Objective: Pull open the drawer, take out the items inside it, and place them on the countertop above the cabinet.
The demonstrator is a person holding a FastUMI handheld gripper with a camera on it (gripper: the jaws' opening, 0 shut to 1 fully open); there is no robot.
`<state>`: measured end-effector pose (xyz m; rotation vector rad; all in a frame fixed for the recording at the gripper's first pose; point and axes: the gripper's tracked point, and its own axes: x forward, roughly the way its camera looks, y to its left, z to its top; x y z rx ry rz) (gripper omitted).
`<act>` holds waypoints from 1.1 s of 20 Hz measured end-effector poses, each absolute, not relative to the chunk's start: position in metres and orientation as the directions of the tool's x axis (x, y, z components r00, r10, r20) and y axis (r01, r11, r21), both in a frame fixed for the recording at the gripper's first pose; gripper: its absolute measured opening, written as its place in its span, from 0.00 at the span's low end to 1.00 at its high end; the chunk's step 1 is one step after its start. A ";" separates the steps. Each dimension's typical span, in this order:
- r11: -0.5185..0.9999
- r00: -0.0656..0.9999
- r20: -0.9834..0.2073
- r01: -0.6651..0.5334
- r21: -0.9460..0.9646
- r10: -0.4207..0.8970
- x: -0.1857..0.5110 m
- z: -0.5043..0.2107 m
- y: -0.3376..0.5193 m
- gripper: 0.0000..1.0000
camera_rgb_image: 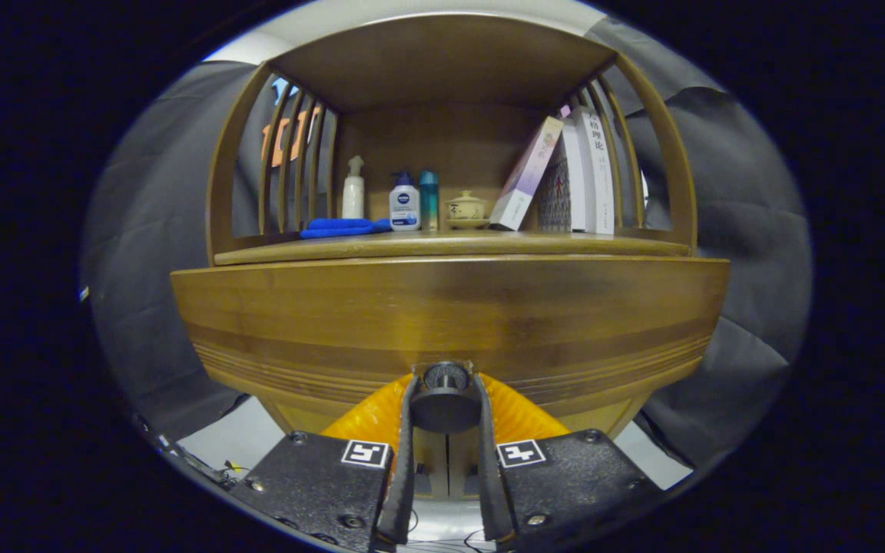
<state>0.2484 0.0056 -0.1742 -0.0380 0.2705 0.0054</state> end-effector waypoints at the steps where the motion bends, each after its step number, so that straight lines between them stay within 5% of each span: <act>1: 0.999 0.964 -0.264 -0.010 -0.039 -0.001 0.241 -0.174 0.005 0.38; 22: 0.998 0.964 -0.262 -0.054 -0.015 0.048 0.121 -0.186 0.003 0.38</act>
